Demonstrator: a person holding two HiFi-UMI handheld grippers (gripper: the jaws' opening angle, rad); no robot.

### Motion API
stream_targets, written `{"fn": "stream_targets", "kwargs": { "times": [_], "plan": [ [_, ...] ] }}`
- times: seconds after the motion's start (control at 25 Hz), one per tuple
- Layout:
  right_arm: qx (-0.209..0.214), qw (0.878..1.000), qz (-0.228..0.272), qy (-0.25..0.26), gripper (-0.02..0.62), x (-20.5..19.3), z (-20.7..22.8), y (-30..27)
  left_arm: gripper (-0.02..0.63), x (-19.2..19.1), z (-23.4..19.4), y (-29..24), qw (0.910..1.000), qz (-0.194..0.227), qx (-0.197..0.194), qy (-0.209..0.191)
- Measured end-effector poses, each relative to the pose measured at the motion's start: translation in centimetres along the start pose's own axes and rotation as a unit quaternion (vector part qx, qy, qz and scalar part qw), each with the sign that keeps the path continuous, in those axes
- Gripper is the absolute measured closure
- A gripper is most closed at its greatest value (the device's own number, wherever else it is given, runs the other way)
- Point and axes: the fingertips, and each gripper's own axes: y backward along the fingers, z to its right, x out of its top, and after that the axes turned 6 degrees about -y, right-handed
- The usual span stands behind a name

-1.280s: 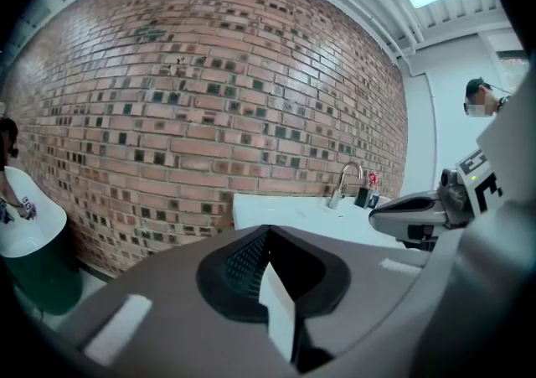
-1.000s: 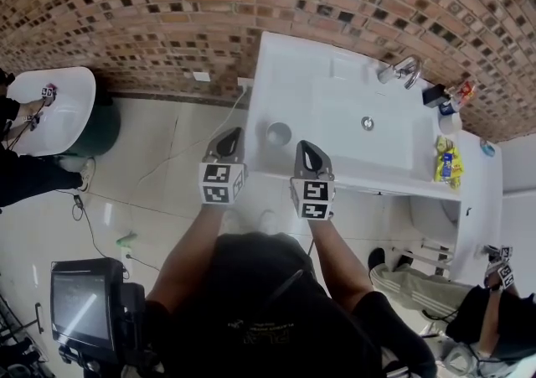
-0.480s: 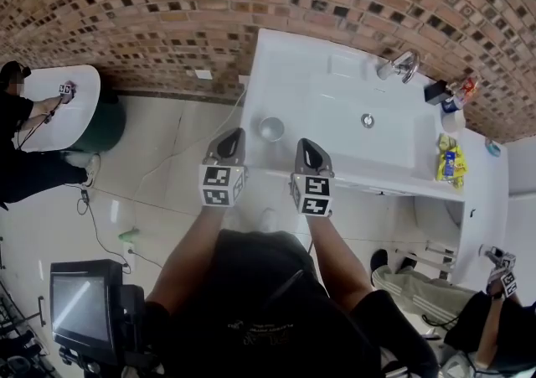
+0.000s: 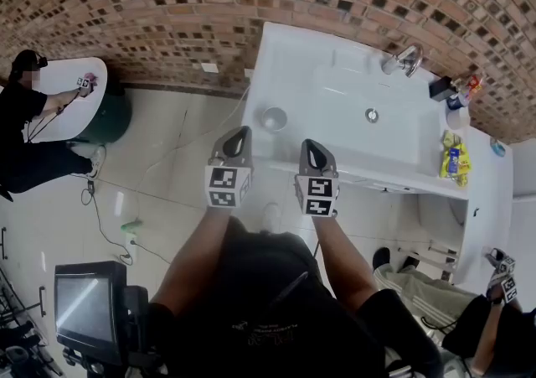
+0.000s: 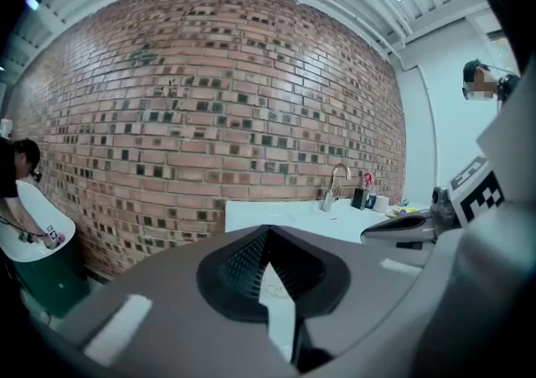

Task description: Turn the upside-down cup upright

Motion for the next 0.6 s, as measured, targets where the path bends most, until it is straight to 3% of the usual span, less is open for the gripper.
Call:
{"fn": "stream_targets", "kwargs": {
  "times": [0.28,0.6],
  "plan": [
    [-0.008,1.000,0.009,0.002,0.583,-0.3,-1.5,2.0,0.609,-0.6,0.8,2.0,0.9997,0.002,-0.022,-0.011],
    [-0.018,0.998,0.048,-0.038,0.583,0.2,-4.4,5.9,0.609,-0.7,0.4,6.4,0.9992,0.015,-0.035,-0.016]
  ]
}}
